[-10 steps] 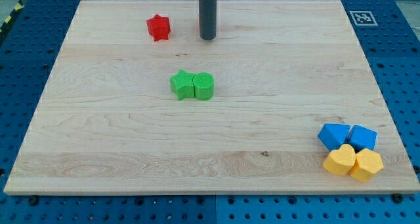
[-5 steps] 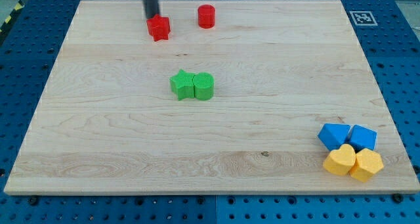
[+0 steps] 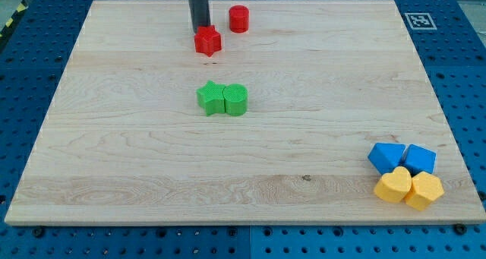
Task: Place the red star into the green star
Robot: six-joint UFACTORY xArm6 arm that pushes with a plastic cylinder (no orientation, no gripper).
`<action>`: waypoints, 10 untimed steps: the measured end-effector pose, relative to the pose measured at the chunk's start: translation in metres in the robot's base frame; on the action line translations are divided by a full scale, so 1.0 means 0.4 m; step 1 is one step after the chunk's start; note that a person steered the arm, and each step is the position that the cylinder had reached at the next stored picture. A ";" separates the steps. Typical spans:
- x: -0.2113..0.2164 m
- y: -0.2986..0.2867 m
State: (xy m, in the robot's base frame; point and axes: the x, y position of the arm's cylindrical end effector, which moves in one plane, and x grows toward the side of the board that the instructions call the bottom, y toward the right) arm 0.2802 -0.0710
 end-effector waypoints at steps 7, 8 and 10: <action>0.211 0.025; 0.228 0.025; 0.148 -0.018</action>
